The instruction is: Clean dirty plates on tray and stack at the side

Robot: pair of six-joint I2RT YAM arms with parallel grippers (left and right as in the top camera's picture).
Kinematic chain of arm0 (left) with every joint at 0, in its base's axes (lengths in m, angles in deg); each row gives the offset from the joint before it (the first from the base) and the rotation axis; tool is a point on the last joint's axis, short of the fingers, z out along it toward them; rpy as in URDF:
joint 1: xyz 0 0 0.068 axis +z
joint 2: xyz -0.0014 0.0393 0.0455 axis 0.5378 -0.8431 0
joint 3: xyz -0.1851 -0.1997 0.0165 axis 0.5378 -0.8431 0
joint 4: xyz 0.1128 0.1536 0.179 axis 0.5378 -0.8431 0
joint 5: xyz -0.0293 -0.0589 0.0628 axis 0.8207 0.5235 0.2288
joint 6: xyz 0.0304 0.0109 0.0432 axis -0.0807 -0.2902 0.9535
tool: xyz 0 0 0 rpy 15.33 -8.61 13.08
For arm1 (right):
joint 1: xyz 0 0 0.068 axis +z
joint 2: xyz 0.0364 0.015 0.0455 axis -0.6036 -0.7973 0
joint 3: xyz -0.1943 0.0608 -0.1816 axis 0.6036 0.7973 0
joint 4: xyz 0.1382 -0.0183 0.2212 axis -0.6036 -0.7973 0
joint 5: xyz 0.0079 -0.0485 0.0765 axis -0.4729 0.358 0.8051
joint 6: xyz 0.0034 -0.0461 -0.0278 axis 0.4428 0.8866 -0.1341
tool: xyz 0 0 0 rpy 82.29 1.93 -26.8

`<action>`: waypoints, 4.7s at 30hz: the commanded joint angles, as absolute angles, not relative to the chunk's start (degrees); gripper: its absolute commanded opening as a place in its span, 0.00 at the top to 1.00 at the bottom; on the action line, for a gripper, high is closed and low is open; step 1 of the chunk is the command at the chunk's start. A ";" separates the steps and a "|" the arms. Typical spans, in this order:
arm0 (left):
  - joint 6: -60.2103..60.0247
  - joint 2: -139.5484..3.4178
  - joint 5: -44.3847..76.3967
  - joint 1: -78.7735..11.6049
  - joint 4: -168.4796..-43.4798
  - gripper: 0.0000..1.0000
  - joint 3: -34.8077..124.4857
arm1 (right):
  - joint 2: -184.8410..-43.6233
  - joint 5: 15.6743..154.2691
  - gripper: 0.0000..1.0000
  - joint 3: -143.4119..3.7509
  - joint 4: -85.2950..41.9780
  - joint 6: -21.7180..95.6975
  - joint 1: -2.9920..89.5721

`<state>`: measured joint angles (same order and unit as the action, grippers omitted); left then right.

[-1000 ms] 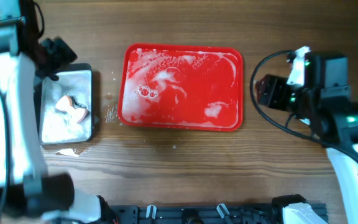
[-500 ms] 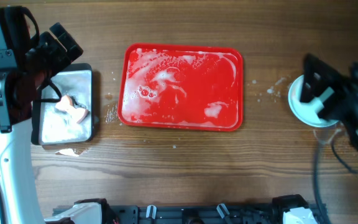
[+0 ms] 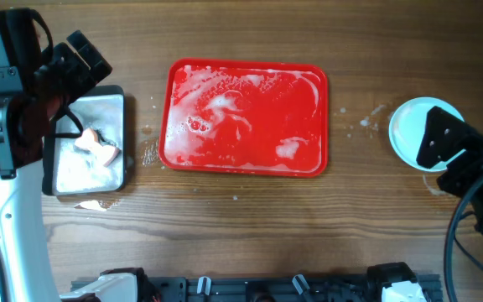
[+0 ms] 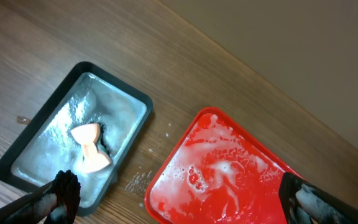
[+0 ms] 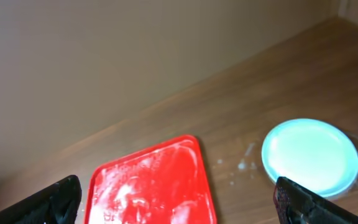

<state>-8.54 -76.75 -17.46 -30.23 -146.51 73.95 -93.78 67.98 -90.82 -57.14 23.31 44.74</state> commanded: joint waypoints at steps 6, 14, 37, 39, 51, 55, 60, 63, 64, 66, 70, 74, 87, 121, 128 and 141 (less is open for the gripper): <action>-9.28 -76.40 -16.56 -30.45 -146.36 0.00 74.15 | -84.41 77.77 0.00 -62.32 -25.82 48.53 44.92; -9.31 -76.40 -16.56 -30.45 -146.36 0.00 74.15 | -66.86 82.97 0.00 -27.90 -0.05 52.20 44.94; -9.28 -76.40 -16.56 -30.45 -146.36 0.00 74.15 | -43.65 83.45 0.00 3.77 11.57 51.31 44.94; -9.28 -76.40 -16.56 -30.45 -146.36 0.00 74.15 | -43.65 83.43 0.00 3.77 11.57 48.16 44.94; -9.28 -76.40 -16.56 -30.45 -146.36 0.00 74.15 | -44.10 83.41 0.00 3.75 11.55 47.50 44.94; -9.28 -76.40 -16.56 -30.45 -146.36 0.00 74.15 | -44.10 83.41 0.00 3.75 11.55 47.50 44.94; -9.28 -76.40 -16.56 -30.45 -146.36 0.00 74.15 | -44.10 83.41 0.00 3.75 11.55 47.50 44.94; -9.09 -76.40 -17.50 -30.45 -146.75 0.00 74.15 | -44.10 83.41 0.00 3.75 11.55 47.50 44.94; -9.09 -76.40 -17.44 -30.45 -146.91 0.00 74.15 | -44.10 83.41 0.00 3.75 11.55 47.48 44.94; -9.07 -76.40 -17.78 -30.40 -147.43 0.00 74.15 | -44.10 83.41 0.00 3.75 11.55 47.50 44.94; -9.09 -74.59 -19.16 -30.12 -147.56 0.00 72.29 | -44.10 83.41 0.00 3.75 11.55 47.50 44.94; -8.93 -65.87 -18.44 -30.56 -139.91 0.00 60.36 | -44.10 83.41 0.00 3.75 11.55 47.50 44.94; 9.01 -22.35 -6.68 -27.89 -92.37 0.00 0.64 | -44.10 83.41 0.00 3.75 11.55 47.48 44.94; 13.45 3.42 -8.43 -28.79 -75.98 0.00 -34.70 | -44.10 83.41 0.00 3.75 11.55 47.48 44.94; 13.43 3.42 -8.43 -28.79 -75.98 0.00 -34.70 | -44.10 83.41 0.00 3.75 11.55 47.50 44.94; 13.43 3.42 -8.43 -28.79 -75.98 0.00 -34.70 | -44.10 83.41 0.00 3.75 11.55 47.48 44.94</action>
<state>12.11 2.74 -7.86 -28.52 -76.02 -34.20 -44.67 82.51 3.60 11.23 48.11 44.74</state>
